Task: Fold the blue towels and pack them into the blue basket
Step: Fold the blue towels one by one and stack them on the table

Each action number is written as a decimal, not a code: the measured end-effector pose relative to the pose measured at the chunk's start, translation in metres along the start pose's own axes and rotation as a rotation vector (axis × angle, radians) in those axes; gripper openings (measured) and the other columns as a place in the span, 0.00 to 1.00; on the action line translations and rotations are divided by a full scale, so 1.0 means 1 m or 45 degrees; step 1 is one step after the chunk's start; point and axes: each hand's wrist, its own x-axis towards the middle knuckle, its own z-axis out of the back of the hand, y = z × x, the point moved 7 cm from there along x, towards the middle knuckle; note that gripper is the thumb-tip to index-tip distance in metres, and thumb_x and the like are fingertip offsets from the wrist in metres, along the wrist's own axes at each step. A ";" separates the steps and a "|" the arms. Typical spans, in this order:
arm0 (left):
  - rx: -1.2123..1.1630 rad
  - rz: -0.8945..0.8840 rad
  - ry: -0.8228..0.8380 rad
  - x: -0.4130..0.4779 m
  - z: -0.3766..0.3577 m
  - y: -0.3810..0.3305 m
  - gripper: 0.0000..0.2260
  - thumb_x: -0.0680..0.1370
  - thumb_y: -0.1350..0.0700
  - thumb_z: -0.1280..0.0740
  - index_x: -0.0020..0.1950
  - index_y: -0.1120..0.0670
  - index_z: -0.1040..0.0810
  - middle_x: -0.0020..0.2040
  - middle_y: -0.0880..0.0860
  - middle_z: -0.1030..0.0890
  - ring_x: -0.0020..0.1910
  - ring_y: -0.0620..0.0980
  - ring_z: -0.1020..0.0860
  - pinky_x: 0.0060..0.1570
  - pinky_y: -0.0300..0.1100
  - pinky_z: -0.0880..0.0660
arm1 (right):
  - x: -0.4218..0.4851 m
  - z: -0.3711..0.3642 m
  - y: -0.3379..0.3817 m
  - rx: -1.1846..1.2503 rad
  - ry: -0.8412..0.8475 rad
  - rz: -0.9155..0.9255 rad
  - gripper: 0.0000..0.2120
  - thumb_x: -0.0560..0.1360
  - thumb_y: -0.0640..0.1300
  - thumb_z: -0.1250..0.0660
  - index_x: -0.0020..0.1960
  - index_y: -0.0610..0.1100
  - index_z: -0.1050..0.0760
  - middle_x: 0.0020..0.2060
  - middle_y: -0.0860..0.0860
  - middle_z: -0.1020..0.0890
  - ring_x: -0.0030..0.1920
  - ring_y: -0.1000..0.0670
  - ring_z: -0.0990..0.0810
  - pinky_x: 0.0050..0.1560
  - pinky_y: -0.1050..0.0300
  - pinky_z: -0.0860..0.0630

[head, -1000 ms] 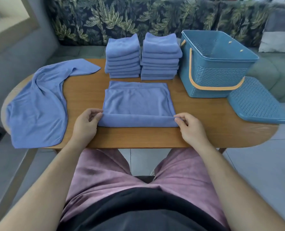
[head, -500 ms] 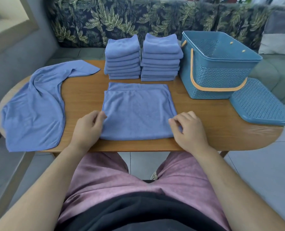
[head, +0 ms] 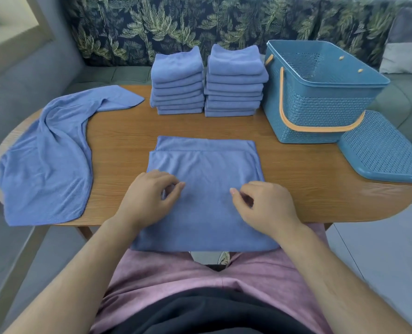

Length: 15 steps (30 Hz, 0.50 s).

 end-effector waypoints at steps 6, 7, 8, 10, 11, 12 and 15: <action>0.138 0.174 0.242 -0.007 -0.025 0.017 0.23 0.79 0.35 0.43 0.71 0.41 0.27 0.74 0.42 0.31 0.75 0.46 0.35 0.69 0.47 0.37 | -0.002 -0.036 -0.009 -0.042 0.327 0.005 0.26 0.78 0.62 0.45 0.72 0.53 0.27 0.74 0.53 0.29 0.74 0.50 0.33 0.67 0.49 0.32; 0.154 0.167 0.227 -0.006 -0.023 0.017 0.23 0.79 0.36 0.44 0.70 0.41 0.26 0.71 0.42 0.27 0.72 0.46 0.31 0.67 0.46 0.35 | -0.002 -0.038 -0.011 -0.048 0.364 -0.019 0.28 0.78 0.64 0.46 0.72 0.54 0.27 0.75 0.54 0.30 0.75 0.51 0.33 0.69 0.50 0.34; 0.176 0.146 0.185 -0.003 -0.018 0.014 0.20 0.79 0.37 0.43 0.66 0.42 0.23 0.64 0.42 0.21 0.65 0.46 0.26 0.62 0.45 0.32 | -0.001 -0.036 -0.011 -0.047 0.347 -0.019 0.26 0.78 0.64 0.46 0.68 0.54 0.24 0.71 0.55 0.25 0.72 0.52 0.29 0.67 0.52 0.33; 0.153 0.105 0.082 0.001 -0.006 0.005 0.15 0.80 0.40 0.42 0.52 0.45 0.19 0.45 0.43 0.18 0.47 0.46 0.21 0.47 0.45 0.28 | 0.003 -0.022 -0.010 -0.072 0.198 0.003 0.18 0.78 0.63 0.41 0.49 0.52 0.19 0.49 0.56 0.16 0.53 0.51 0.19 0.53 0.53 0.29; 0.115 0.101 0.045 0.002 -0.003 0.002 0.15 0.80 0.42 0.42 0.45 0.48 0.20 0.37 0.44 0.21 0.39 0.46 0.23 0.41 0.46 0.28 | 0.005 -0.015 -0.009 -0.086 0.145 0.000 0.18 0.78 0.61 0.40 0.39 0.51 0.22 0.37 0.56 0.18 0.42 0.50 0.20 0.45 0.54 0.30; 0.082 0.118 0.015 0.002 0.000 0.000 0.16 0.80 0.43 0.42 0.40 0.50 0.23 0.32 0.45 0.24 0.34 0.47 0.26 0.36 0.47 0.29 | 0.005 -0.010 -0.009 -0.094 0.118 -0.026 0.20 0.78 0.60 0.40 0.33 0.49 0.27 0.30 0.54 0.23 0.35 0.48 0.22 0.38 0.54 0.31; 0.000 0.130 -0.018 0.000 -0.002 0.001 0.13 0.80 0.45 0.41 0.40 0.50 0.24 0.31 0.45 0.27 0.33 0.48 0.28 0.35 0.49 0.27 | 0.003 -0.006 -0.013 -0.011 0.088 -0.099 0.17 0.78 0.56 0.36 0.34 0.49 0.30 0.26 0.55 0.29 0.31 0.47 0.24 0.30 0.56 0.35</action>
